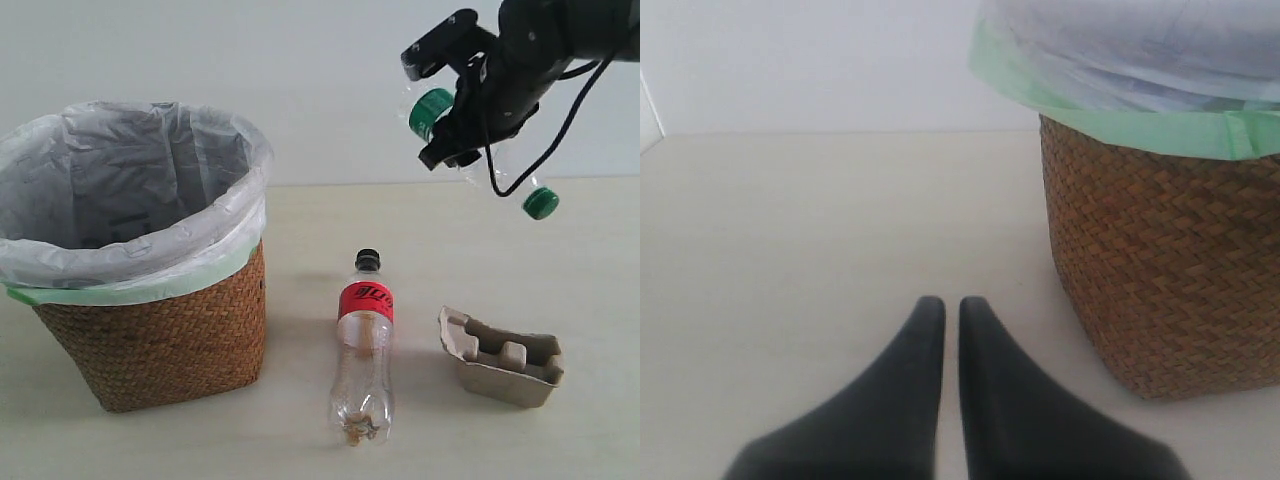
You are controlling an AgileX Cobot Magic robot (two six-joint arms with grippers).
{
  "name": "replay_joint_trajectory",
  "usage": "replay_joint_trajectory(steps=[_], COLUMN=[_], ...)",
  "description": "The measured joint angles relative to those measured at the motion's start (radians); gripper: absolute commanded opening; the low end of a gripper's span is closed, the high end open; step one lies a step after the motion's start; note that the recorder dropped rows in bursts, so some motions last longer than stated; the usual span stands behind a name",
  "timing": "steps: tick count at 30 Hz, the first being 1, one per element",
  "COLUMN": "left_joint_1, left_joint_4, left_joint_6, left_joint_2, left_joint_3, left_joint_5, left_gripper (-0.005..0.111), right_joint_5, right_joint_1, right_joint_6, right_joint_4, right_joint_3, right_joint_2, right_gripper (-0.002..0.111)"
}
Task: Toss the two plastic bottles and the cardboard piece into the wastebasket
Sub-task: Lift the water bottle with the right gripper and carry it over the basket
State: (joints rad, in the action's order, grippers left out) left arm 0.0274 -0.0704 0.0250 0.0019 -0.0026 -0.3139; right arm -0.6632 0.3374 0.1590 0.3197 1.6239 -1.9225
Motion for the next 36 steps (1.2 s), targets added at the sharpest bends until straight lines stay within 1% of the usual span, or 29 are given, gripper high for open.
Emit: replay_joint_trajectory(steps=[5, 10, 13, 16, 25, 30, 33, 34, 36], left_joint_1=[0.000, 0.000, 0.000, 0.000, 0.000, 0.000, 0.000, 0.000, 0.000], left_joint_4=[0.000, 0.000, 0.000, 0.000, 0.000, 0.000, 0.000, 0.000, 0.000], left_joint_6=[0.000, 0.000, 0.000, 0.000, 0.000, 0.000, 0.000, 0.000, 0.000], left_joint_2=[0.000, 0.000, 0.000, 0.000, 0.000, 0.000, 0.000, 0.000, 0.000], left_joint_3=[0.000, 0.000, 0.000, 0.000, 0.000, 0.000, 0.000, 0.000, 0.000], left_joint_5=[0.000, 0.000, 0.000, 0.000, 0.000, 0.000, 0.000, 0.000, 0.000], left_gripper=[0.005, 0.005, 0.005, 0.005, 0.005, 0.005, 0.005, 0.005, 0.005], right_joint_5=[-0.101, -0.234, -0.307, -0.338, -0.346, -0.350, -0.352, -0.352, -0.341], right_joint_1=[0.000, 0.000, 0.000, 0.000, 0.005, 0.067, 0.126, 0.145, 0.175], right_joint_6=[-0.107, -0.256, -0.289, -0.301, -0.321, -0.324, -0.325, -0.312, -0.266], right_joint_4=[0.066, 0.243, 0.306, 0.323, 0.323, 0.274, 0.165, 0.107, -0.041], right_joint_3=[0.000, 0.000, 0.000, 0.000, 0.000, 0.020, 0.077, 0.106, 0.165], right_joint_2=[0.093, 0.141, 0.148, 0.154, 0.154, 0.154, 0.154, 0.154, 0.154], right_gripper=[0.000, 0.000, 0.000, 0.000, 0.000, 0.000, 0.000, 0.001, 0.013])
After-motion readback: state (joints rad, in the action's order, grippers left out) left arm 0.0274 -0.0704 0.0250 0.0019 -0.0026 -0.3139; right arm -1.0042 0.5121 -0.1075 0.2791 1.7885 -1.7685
